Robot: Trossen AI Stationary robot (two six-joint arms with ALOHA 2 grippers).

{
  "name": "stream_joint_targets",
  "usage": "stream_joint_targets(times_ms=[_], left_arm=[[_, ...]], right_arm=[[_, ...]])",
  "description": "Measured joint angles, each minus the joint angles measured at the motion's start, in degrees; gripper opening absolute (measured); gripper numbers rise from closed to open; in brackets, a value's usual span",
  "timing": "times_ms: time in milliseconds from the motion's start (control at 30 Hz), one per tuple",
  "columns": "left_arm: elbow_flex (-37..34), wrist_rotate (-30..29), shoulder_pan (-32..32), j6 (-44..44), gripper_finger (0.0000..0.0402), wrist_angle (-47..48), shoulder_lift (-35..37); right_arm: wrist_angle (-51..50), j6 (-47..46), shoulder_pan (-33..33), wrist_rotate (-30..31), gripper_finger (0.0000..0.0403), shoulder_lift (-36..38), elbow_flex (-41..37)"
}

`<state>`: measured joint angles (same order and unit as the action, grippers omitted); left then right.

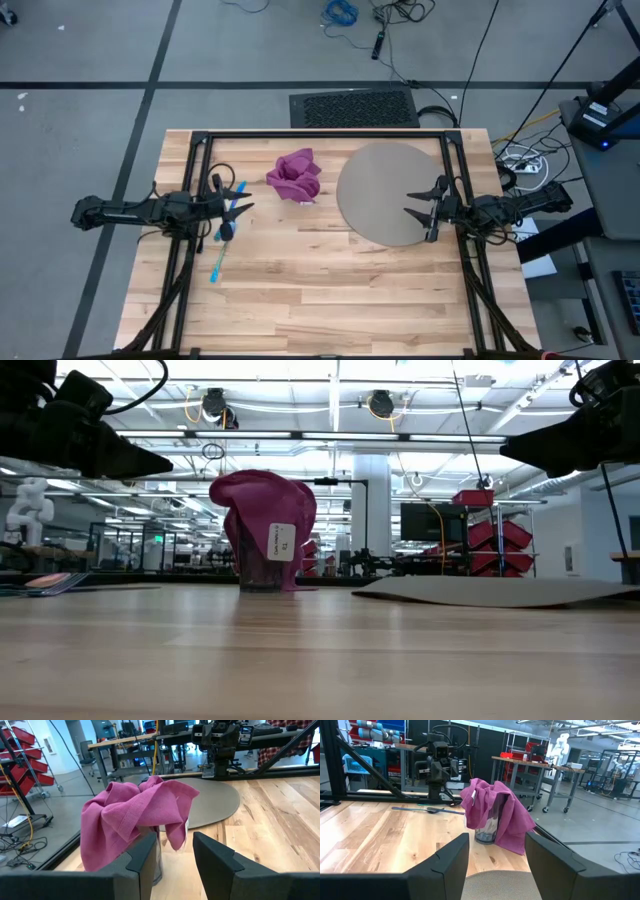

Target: Set table place

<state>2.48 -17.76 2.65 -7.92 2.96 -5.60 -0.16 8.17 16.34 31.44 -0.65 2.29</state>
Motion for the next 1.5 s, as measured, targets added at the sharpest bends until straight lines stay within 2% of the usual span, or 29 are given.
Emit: stream_joint_targets(times_ms=[800,1233,1500], left_arm=[[0.0,0.0,-0.01,0.02,0.0116,0.01,0.0],[0.0,0.0,0.0,0.0,0.0116,0.02,0.0],[0.02,0.0,-0.02,0.01,0.0116,-0.53,0.02]], right_arm=[[0.02,0.02,0.02,0.0,0.018,-0.02,0.02],[0.0,17.37,-0.02,0.02,0.018,0.0,0.01],[0.02,16.29,-0.02,0.01,0.018,-0.01,0.0]])
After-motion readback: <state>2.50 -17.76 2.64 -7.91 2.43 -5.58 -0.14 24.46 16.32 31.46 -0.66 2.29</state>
